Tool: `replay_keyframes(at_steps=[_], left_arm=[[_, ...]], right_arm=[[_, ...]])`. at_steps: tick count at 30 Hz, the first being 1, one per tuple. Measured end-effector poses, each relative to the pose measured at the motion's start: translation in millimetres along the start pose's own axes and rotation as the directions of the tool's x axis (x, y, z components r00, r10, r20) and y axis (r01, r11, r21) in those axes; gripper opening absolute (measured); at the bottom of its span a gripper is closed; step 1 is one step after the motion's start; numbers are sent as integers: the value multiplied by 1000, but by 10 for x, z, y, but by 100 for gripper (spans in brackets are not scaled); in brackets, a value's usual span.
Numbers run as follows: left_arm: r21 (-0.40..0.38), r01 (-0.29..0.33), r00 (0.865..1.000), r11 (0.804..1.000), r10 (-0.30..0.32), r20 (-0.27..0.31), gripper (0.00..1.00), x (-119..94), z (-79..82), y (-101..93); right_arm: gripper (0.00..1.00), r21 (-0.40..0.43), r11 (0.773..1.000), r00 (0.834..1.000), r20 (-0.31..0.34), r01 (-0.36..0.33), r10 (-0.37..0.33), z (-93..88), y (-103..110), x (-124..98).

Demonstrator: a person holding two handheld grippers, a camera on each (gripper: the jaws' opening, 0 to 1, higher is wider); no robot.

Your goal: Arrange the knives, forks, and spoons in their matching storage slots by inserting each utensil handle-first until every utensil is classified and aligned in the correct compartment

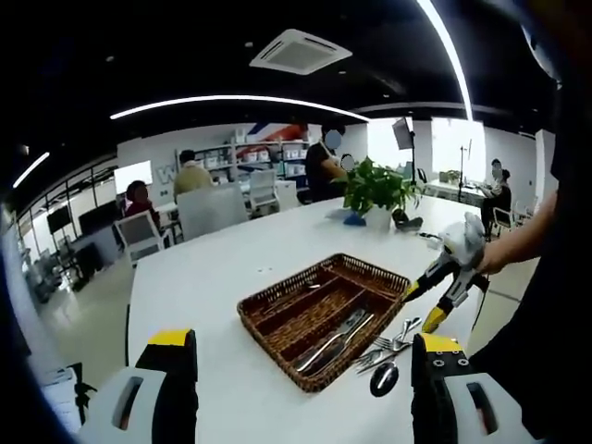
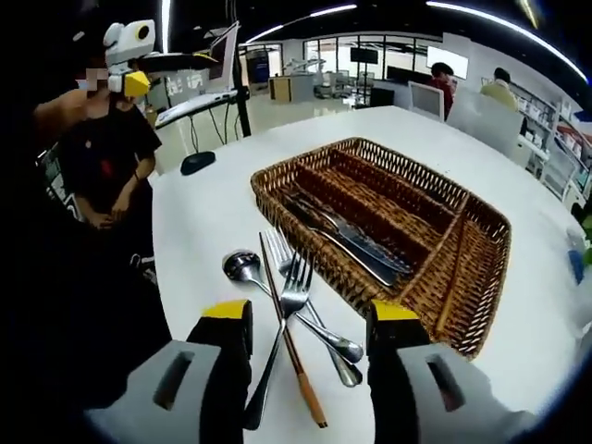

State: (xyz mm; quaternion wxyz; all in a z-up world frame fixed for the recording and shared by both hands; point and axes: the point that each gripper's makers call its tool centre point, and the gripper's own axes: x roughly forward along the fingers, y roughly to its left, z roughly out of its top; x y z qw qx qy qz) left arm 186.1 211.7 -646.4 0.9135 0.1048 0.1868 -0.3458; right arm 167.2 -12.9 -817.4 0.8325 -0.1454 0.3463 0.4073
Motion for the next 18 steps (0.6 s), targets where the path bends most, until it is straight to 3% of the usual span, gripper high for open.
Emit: replay_keyframes(at_steps=[3, 8, 18], left_arm=[[6, -4, 1000, 1000, 4, -8, 100, -11, -14, 1], [0, -39, 999, 999, 39, 3, 100, -43, 15, 58], [-11, -56, 998, 998, 57, 8, 100, -66, 12, 115]], right_arm=[[38, -3, 1000, 999, -33, -20, 20, -151, 75, 125], [24, -62, 998, 998, -65, -30, 26, -237, 155, 238], [13, -52, 997, 994, -86, -65, 60, -258, 209, 314]])
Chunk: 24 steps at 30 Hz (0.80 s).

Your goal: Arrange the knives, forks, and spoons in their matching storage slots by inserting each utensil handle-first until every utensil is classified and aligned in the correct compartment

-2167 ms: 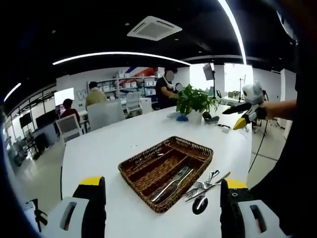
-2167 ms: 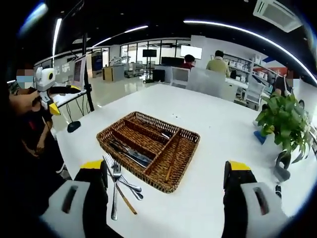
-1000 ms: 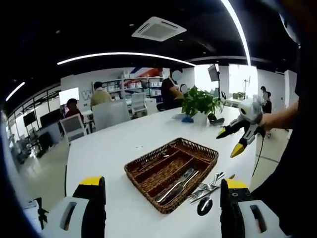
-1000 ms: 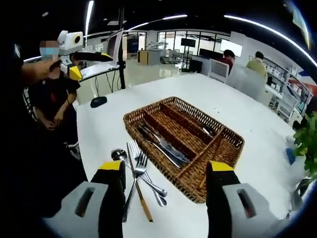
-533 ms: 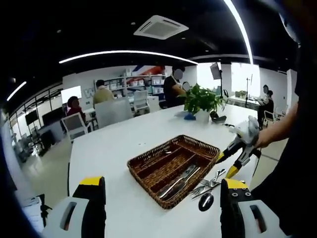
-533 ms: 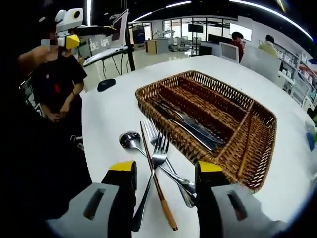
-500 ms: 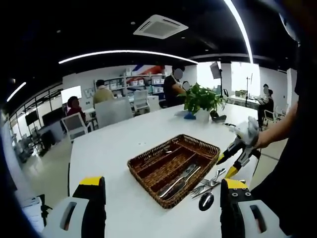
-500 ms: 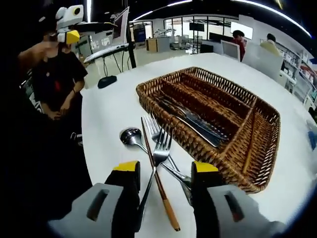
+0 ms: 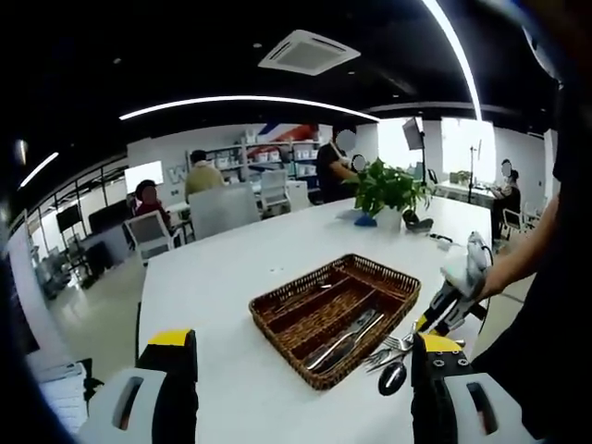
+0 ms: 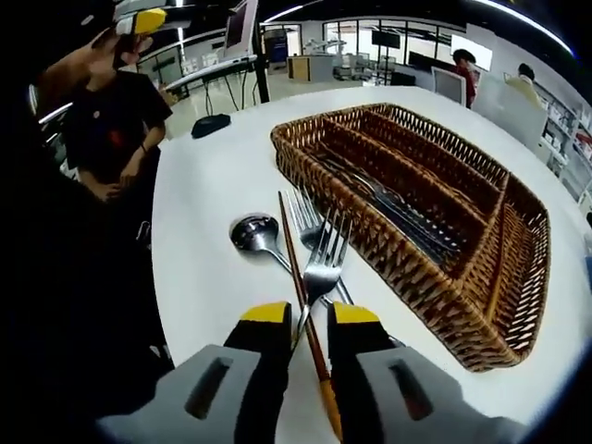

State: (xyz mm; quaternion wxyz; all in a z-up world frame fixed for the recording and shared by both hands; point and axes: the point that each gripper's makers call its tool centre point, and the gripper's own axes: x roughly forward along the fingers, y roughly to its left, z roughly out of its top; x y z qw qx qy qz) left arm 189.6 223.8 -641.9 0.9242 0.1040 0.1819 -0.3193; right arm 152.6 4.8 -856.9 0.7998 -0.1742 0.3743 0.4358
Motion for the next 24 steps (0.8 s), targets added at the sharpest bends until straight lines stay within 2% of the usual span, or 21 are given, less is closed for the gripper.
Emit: replay_keyframes(at_steps=[3, 5, 6, 14, 24], left_arm=[[-10, -1, 1000, 1000, 1, 5, 100, -8, 7, -4], [-14, -7, 1000, 1000, 7, 5, 100, -19, 8, 11], [-16, -9, 1000, 1000, 9, 5, 100, -27, 8, 20], [-27, -19, 1000, 999, 19, 11, 100, -63, 12, 54], [-26, -13, 1000, 1000, 13, 15, 100, -67, 26, 31]], right_arm=[[11, -8, 1000, 1000, -13, 2, -2, -21, 16, 53], [7, -13, 1000, 999, -32, 20, -20, -61, -14, 83], [4, -1, 1000, 1000, -22, 13, -13, -39, -3, 75], [3, 40, 999, 1000, -9, 20, -20, -26, -46, 68], [3, 38, 999, 1000, -7, 18, -18, -12, -70, 34]])
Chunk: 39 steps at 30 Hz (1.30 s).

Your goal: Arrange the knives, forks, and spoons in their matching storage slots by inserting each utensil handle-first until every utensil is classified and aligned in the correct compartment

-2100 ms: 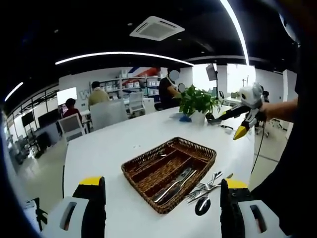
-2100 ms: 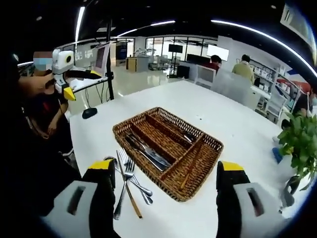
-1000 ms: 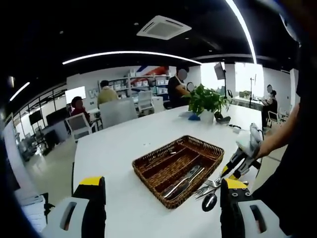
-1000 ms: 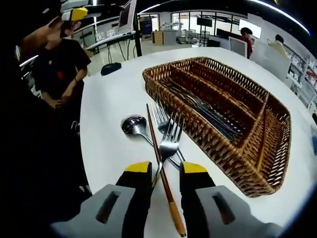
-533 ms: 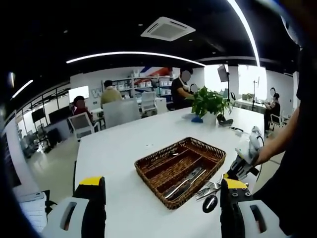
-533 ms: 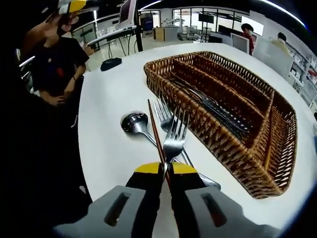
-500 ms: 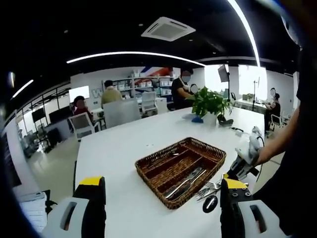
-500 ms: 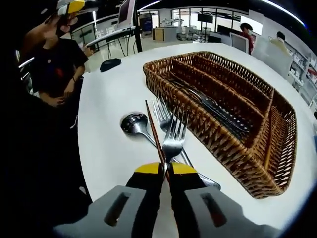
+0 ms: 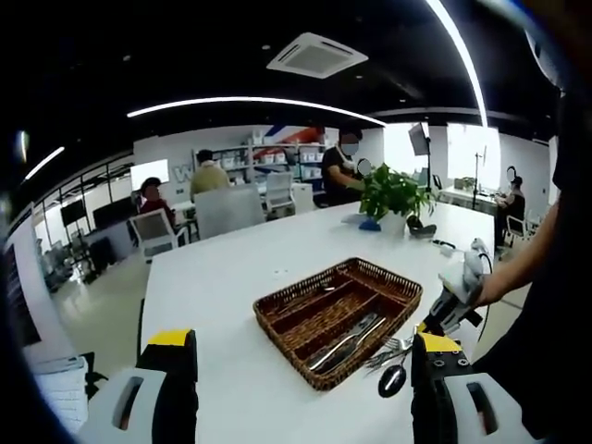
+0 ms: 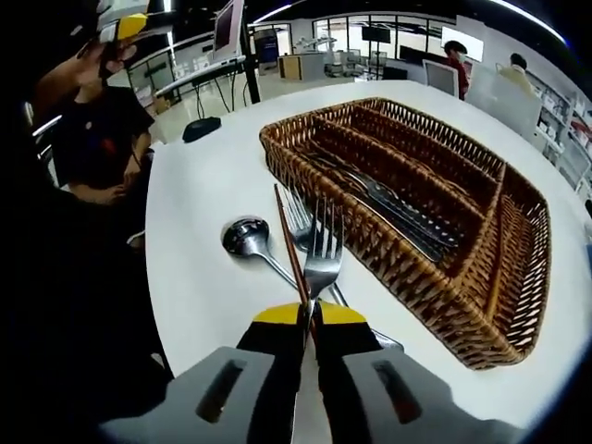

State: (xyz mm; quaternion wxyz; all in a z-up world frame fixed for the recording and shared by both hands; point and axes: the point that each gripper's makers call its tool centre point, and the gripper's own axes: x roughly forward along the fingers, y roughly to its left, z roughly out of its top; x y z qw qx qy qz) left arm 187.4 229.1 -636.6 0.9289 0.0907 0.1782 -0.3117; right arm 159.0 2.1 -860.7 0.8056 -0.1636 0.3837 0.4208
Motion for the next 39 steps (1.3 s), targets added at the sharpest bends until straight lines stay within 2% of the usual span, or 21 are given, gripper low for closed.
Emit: replay_keyframes(at_steps=[17, 31, 36, 37, 39], left_arm=[[-5, 0, 1000, 1000, 0, 9, 100, 0, -7, -32], [-9, -1, 1000, 1000, 1, 18, 100, 0, 6, -38], [-11, -1, 1000, 1000, 2, 22, 100, -1, 17, -26], [-11, -1, 1000, 1000, 1, 22, 100, -1, 17, -25], [-9, -2, 1000, 1000, 3, 23, 100, -3, 24, -21]], right_arm=[[0, 72, 997, 999, 26, -30, 29, -7, -42, -32], [3, 31, 999, 999, 35, -15, 14, 65, -100, 10], [6, 26, 1000, 1000, 13, -15, 15, 76, -141, 21], [6, 11, 1000, 1000, -14, 5, -5, 57, -174, 0], [0, -6, 1000, 1000, -8, 0, 0, 74, -171, -15]])
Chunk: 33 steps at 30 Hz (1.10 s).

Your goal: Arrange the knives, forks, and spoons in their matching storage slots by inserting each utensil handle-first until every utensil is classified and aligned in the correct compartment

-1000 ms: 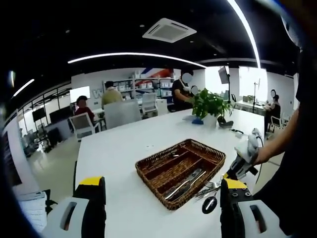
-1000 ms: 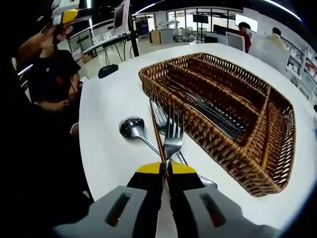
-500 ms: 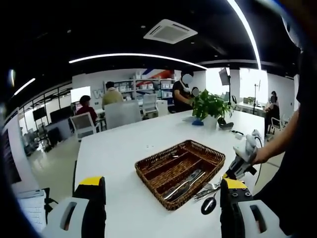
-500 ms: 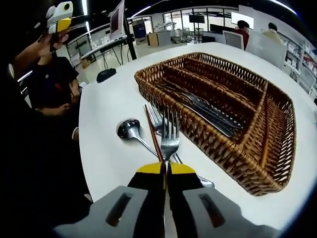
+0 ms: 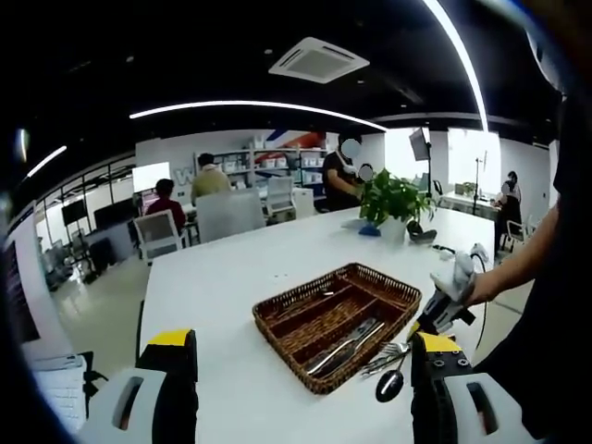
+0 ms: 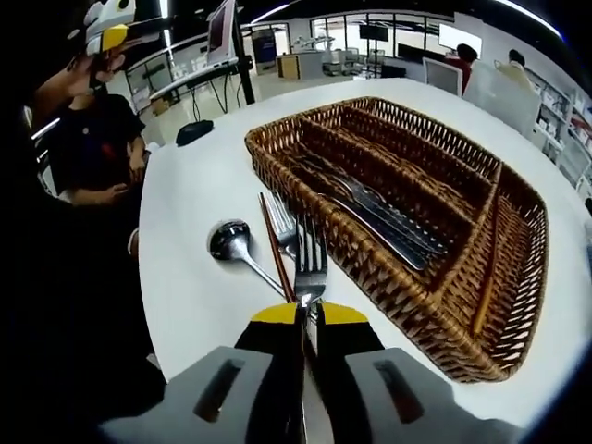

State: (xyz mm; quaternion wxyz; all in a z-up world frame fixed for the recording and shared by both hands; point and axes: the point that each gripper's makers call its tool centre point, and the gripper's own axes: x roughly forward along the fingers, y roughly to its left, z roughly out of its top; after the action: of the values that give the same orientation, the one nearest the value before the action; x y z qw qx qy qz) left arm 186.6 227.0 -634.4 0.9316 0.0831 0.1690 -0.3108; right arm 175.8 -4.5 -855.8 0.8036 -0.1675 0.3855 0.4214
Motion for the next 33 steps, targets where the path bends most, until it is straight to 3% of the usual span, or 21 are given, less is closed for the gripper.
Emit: replay_keyframes(at_steps=[4, 7, 18, 21, 29, 33], left_arm=[[-3, -3, 1000, 1000, 3, 0, 100, 3, -5, 10], [-7, -1, 1000, 1000, 1, 1, 100, 12, -9, 6], [-6, 6, 1000, 1000, -6, 1, 100, 76, 6, 6], [-4, 9, 1000, 1000, -9, 1, 100, 87, 14, 0], [-4, 6, 1000, 1000, -6, 1, 100, 91, 22, 16], [-7, 5, 1000, 1000, -5, -1, 100, 89, 12, 20]], right_arm=[[7, 7, 1000, 1000, -11, -5, 5, -45, -22, -68], [6, -26, 1000, 999, -42, 10, -11, -131, -54, -86], [6, -40, 998, 996, -87, -42, 38, -255, 43, -91], [0, -85, 996, 999, -52, -13, 9, -172, 11, -120], [0, -35, 998, 997, -66, -45, 42, -150, 14, -174], [0, -79, 996, 997, -62, -41, 37, -147, 19, -185]])
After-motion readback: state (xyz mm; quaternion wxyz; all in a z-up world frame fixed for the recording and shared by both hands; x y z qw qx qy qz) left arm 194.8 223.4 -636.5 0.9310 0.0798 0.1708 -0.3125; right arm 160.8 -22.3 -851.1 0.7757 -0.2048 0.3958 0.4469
